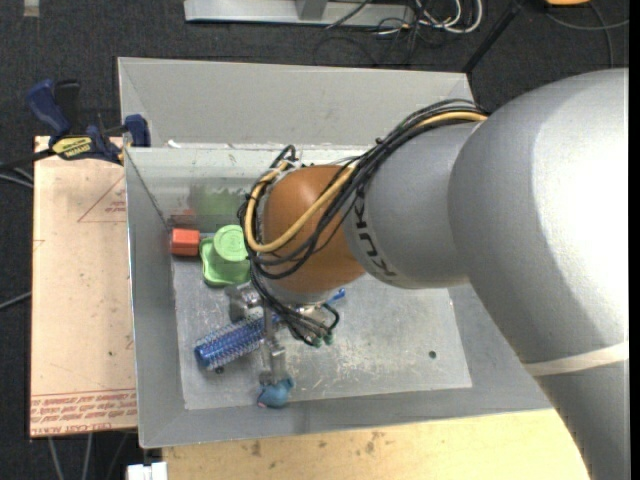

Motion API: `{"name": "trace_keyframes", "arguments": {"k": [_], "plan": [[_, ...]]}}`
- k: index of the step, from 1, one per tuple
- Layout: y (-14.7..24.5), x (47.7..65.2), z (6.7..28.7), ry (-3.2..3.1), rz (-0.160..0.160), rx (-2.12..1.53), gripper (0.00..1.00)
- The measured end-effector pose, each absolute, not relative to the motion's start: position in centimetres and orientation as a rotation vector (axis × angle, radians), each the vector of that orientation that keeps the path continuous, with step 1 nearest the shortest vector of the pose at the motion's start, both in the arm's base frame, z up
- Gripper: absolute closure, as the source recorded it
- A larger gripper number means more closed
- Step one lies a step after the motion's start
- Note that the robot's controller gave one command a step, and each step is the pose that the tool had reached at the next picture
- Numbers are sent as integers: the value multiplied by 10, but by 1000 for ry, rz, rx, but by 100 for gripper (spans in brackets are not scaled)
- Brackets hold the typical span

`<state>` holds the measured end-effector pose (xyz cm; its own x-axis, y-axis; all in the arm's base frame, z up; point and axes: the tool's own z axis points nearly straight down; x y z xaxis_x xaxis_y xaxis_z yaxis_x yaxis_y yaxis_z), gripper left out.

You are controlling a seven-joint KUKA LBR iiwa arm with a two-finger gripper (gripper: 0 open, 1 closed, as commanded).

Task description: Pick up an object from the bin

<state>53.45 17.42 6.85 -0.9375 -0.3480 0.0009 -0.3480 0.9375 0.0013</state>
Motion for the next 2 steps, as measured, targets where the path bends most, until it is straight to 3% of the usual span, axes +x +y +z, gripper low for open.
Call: {"name": "trace_keyframes", "arguments": {"k": [1, 2], "plan": [[175, 535, 69, -3093, -5, 552, 0], [174, 535, 68, -3092, -4, 551, 100]]}}
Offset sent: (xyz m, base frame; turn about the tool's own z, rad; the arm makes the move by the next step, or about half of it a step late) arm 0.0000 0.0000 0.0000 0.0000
